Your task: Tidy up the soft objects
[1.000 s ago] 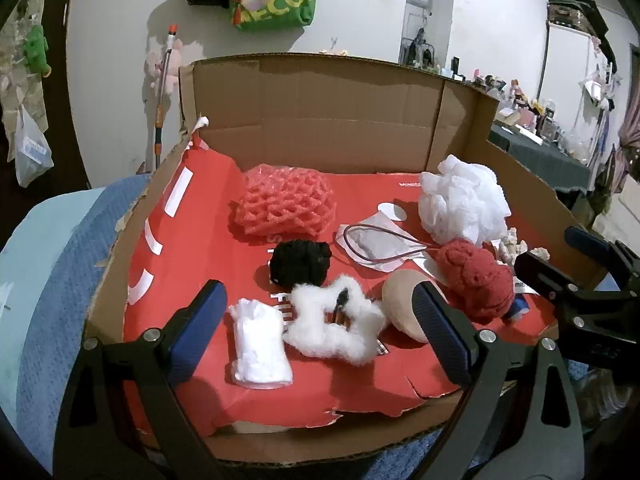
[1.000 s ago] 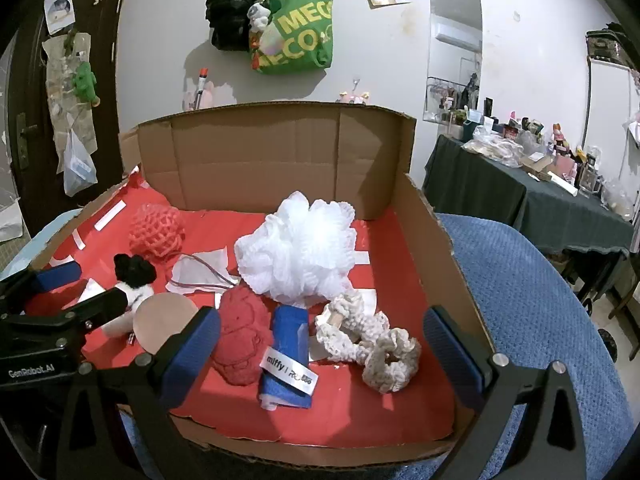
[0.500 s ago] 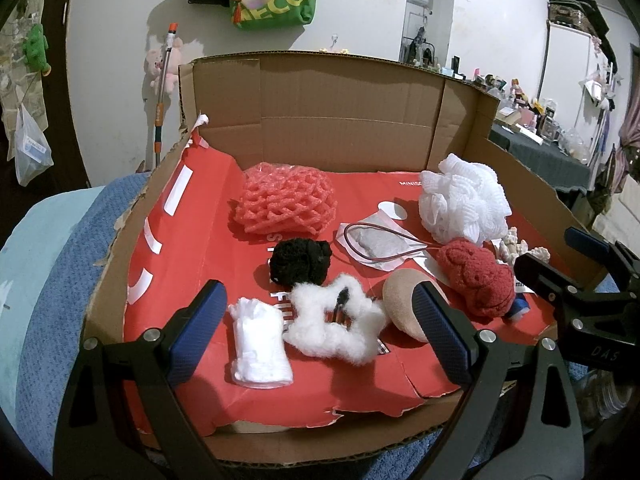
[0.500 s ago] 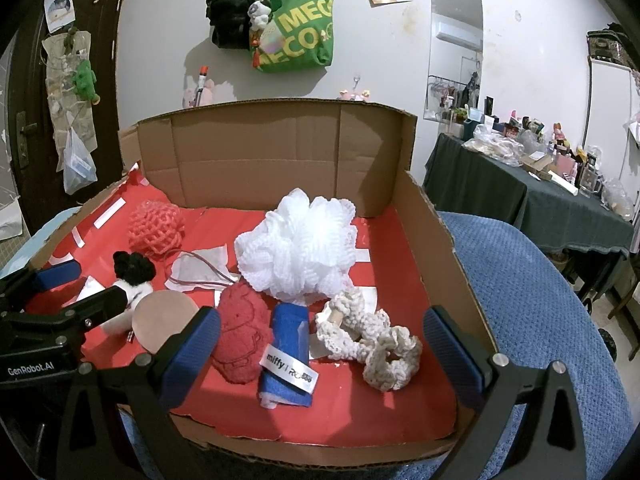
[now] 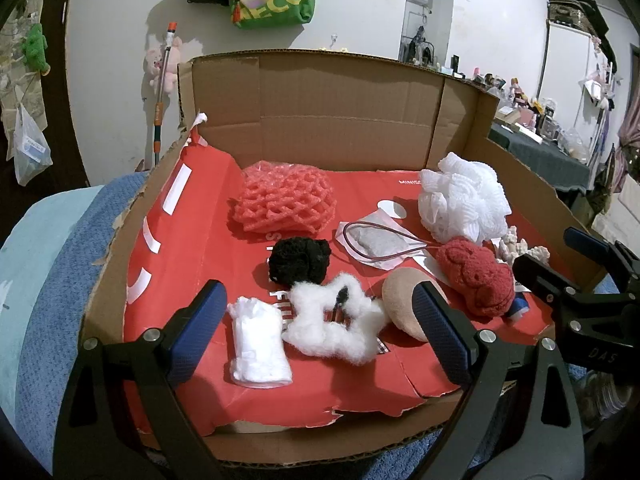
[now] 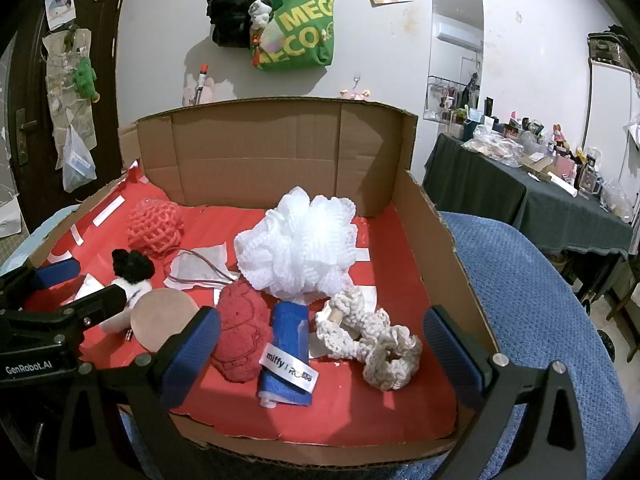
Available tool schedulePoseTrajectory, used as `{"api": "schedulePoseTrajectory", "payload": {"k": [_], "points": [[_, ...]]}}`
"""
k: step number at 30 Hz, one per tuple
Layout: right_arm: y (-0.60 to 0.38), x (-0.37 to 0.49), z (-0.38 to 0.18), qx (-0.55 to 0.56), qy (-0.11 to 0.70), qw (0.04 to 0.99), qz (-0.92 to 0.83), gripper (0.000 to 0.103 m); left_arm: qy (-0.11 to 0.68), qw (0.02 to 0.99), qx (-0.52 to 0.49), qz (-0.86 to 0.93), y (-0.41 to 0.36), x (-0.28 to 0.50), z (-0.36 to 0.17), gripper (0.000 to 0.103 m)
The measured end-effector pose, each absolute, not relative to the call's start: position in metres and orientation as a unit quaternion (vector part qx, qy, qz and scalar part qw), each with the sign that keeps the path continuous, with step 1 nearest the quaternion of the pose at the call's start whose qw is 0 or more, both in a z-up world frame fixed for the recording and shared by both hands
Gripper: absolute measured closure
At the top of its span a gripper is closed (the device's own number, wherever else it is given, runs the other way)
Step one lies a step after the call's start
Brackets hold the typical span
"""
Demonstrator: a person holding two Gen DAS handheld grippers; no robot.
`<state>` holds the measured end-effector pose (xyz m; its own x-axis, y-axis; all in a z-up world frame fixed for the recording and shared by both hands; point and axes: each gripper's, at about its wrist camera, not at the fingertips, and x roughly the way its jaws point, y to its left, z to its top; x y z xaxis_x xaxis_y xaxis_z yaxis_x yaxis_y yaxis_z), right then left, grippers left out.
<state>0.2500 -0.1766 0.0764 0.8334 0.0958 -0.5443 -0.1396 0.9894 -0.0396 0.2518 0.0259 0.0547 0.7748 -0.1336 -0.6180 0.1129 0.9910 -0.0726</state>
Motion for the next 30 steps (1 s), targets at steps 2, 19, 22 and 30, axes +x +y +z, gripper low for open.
{"api": "schedulePoseTrajectory", "payload": {"k": [2,19,22,30], "points": [[-0.1764,0.2497,0.0768,-0.039,0.282,0.957,0.061,0.000,0.329,0.942,-0.016,-0.066,0.0255,0.2516,0.0541,0.008],[-0.1762,0.2501,0.0769,-0.039,0.282,0.957,0.061,0.000,0.331,0.941,-0.016,-0.066,0.0256,0.2523,0.0543,0.008],[-0.1762,0.2500,0.0769,-0.040,0.282,0.957,0.061,0.000,0.331,0.941,-0.015,-0.066,0.0254,0.2522,0.0523,0.008],[-0.1761,0.2502,0.0768,-0.040,0.282,0.957,0.061,0.000,0.332,0.941,-0.015,-0.066,0.0252,0.2519,0.0524,0.008]]}}
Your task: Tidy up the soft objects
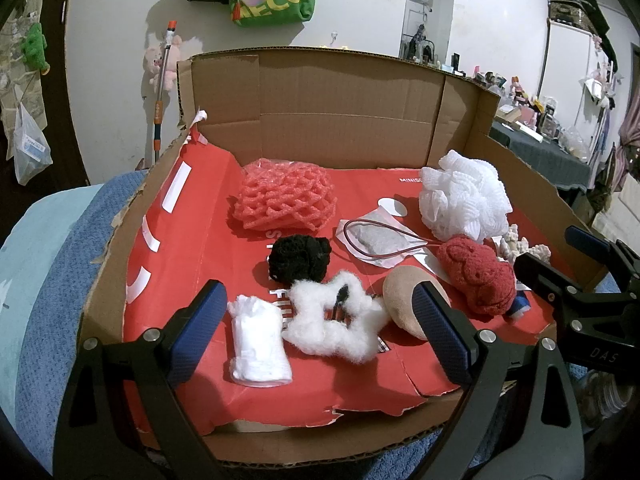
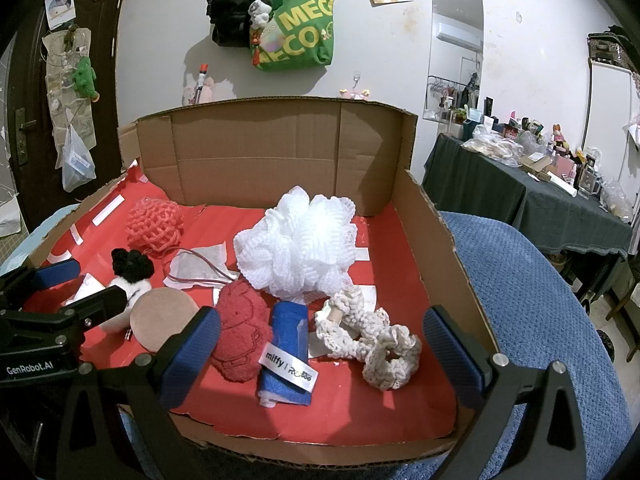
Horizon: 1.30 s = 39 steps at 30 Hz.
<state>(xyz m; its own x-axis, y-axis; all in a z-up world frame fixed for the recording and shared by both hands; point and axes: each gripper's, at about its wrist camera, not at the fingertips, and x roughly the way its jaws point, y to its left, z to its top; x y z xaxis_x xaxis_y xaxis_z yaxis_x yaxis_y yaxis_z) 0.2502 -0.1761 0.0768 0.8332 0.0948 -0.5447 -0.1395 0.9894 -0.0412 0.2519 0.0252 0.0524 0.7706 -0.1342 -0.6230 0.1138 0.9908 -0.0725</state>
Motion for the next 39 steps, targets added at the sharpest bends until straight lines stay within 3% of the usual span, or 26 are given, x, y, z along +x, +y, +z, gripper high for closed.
{"api": "schedulePoseTrajectory", "payload": {"k": [39], "points": [[-0.1769,0.2500,0.0770,-0.036,0.278,0.958,0.057,0.000,0.324,0.944,-0.023,-0.064,0.0288,0.2500,0.0549,0.008]]}}
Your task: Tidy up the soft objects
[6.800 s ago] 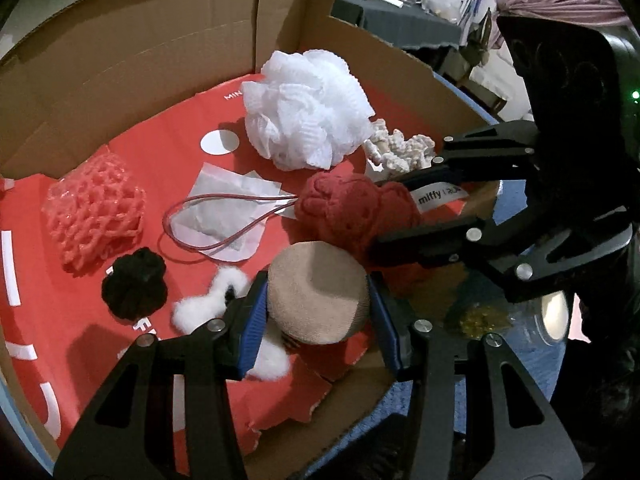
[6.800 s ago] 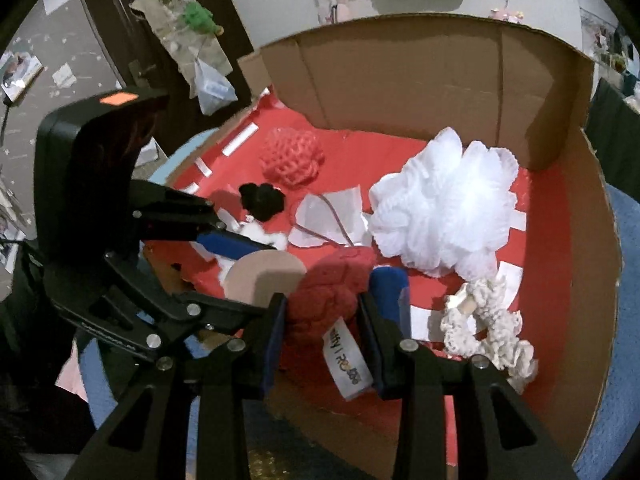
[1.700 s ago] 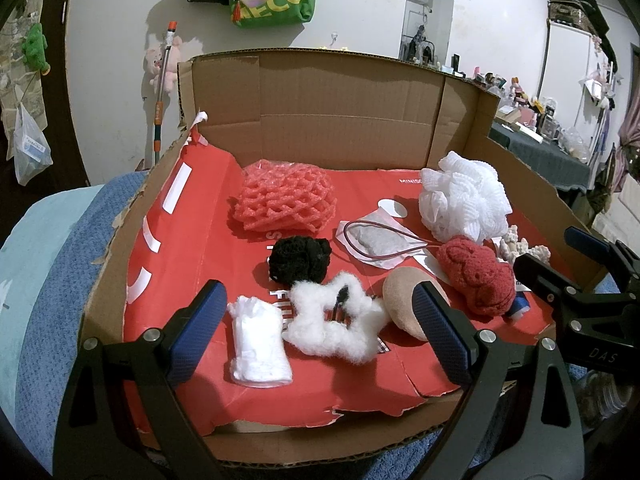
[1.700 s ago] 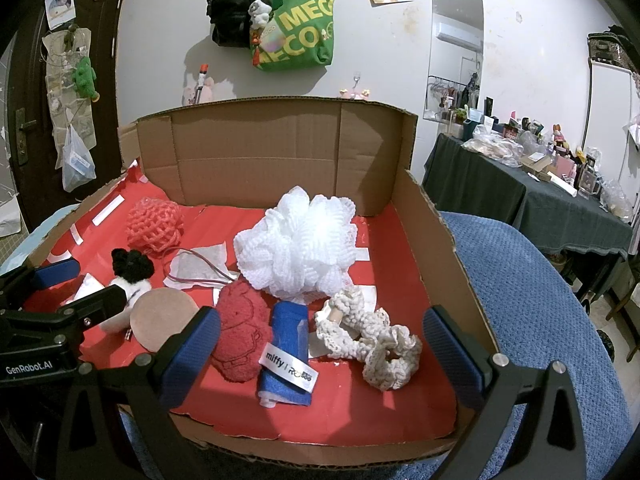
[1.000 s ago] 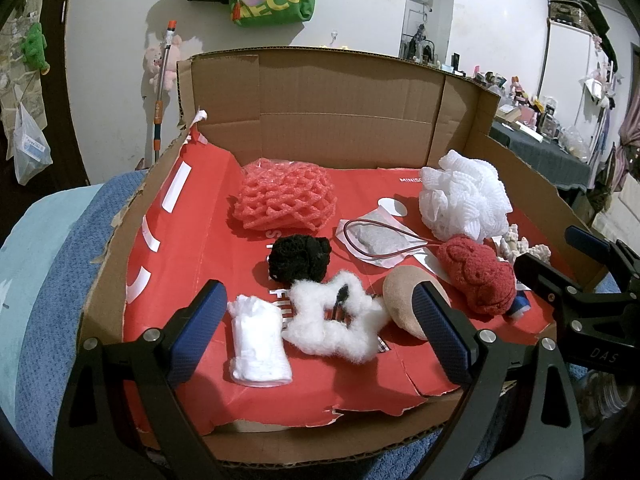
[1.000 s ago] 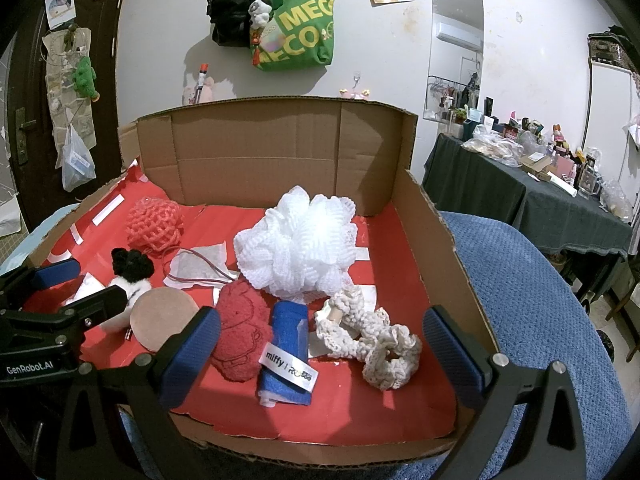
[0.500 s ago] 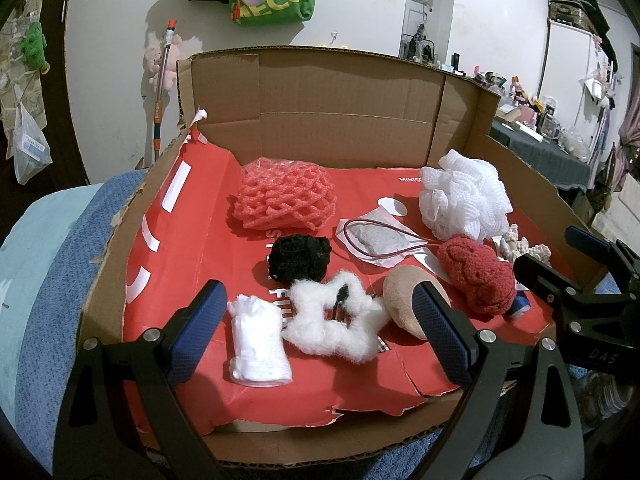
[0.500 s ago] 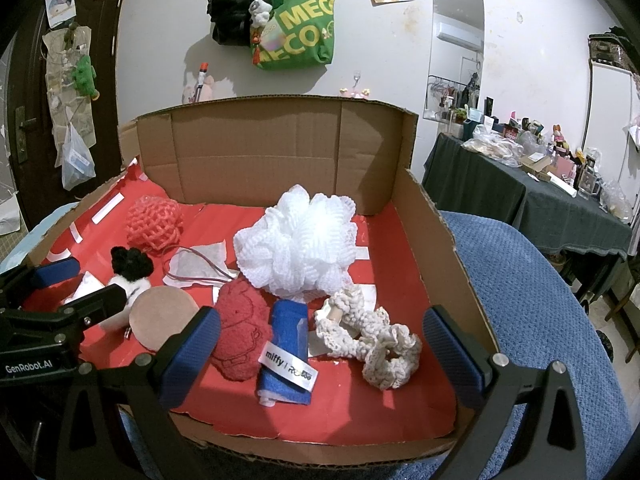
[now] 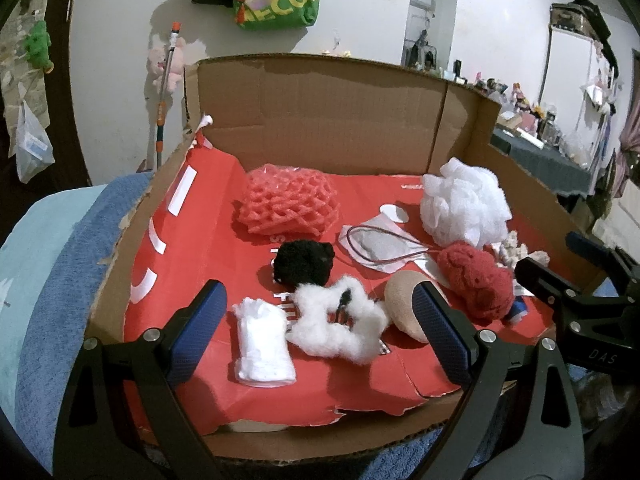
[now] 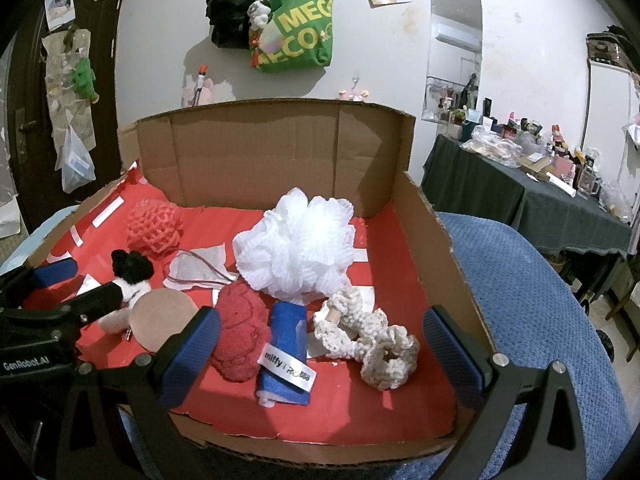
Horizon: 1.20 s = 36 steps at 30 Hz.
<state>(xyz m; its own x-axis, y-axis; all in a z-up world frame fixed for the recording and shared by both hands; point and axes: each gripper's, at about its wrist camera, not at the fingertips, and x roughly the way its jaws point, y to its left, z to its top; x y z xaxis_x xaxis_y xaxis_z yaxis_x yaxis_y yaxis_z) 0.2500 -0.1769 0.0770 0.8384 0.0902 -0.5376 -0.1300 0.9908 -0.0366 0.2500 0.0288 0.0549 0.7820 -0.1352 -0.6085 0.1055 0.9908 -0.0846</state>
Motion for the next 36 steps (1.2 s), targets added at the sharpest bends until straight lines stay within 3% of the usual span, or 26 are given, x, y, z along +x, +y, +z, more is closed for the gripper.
{"api": "schedulePoseTrajectory", "payload": {"k": [9,15,18,21,27,36], "points": [[-0.192,0.216,0.110,-0.027,0.254,0.966,0.045,0.000,0.267,0.961,0.066,-0.012,0.012,0.213,0.087,0.008],[-0.197,0.163,0.138,-0.036,0.233,0.970,0.051,0.000,0.251,0.967,0.043,-0.024,0.017,0.167,0.115,0.008],[-0.196,0.133,0.140,-0.033,0.239,0.968,0.066,0.000,0.255,0.966,0.018,-0.046,0.019,0.136,0.124,0.000],[-0.193,0.104,0.132,-0.038,0.255,0.963,0.078,0.000,0.271,0.961,0.009,-0.054,0.016,0.113,0.124,0.000],[-0.189,0.073,0.099,-0.035,0.300,0.949,0.088,0.000,0.325,0.942,-0.024,-0.078,0.006,0.068,0.096,0.000],[-0.192,0.089,0.045,-0.033,0.373,0.925,0.070,0.000,0.395,0.918,-0.012,-0.031,0.004,0.075,0.036,0.000]]}}
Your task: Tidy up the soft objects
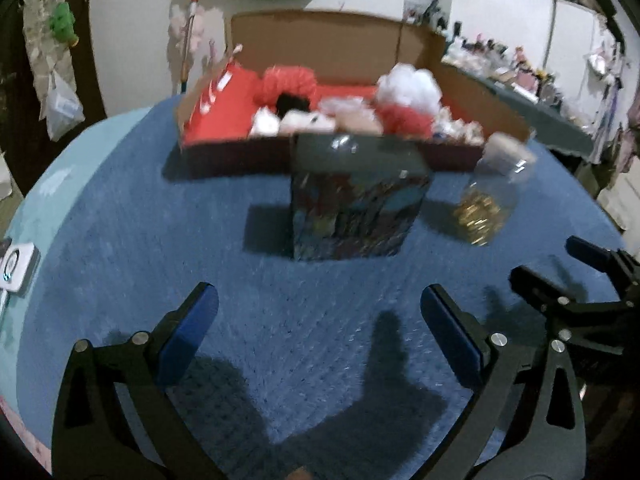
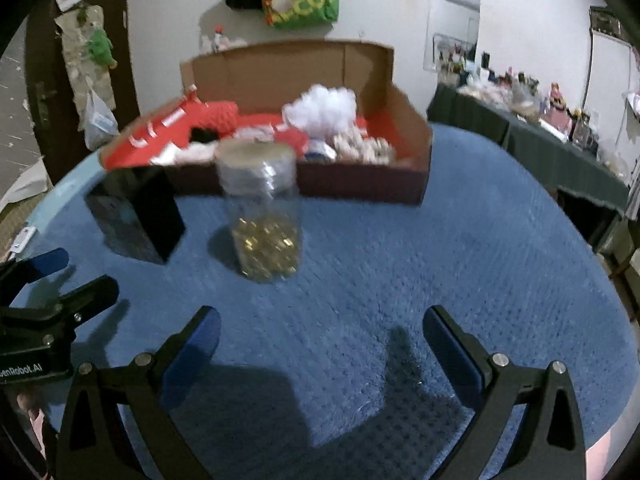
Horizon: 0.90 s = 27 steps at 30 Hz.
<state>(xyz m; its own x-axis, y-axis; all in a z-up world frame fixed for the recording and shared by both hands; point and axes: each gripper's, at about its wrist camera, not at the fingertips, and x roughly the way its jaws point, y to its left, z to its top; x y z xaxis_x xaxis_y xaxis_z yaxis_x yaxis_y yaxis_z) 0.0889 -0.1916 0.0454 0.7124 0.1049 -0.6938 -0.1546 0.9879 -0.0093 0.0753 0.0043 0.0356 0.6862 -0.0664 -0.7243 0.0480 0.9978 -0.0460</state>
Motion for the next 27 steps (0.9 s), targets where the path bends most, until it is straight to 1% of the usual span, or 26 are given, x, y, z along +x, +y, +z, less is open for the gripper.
{"api": "schedulePoseTrajectory", "payload": {"k": [4,27], "points": [[-0.198,0.097,0.033,-0.024,0.394,0.916,0.067,0.000,0.425,0.905,0.002,0.000,0.005,0.087,0.016,0.000],[-0.198,0.096,0.030,-0.023,0.397,0.916,0.060,0.000,0.415,0.910,0.002,0.004,0.002,0.087,0.016,0.000]]}}
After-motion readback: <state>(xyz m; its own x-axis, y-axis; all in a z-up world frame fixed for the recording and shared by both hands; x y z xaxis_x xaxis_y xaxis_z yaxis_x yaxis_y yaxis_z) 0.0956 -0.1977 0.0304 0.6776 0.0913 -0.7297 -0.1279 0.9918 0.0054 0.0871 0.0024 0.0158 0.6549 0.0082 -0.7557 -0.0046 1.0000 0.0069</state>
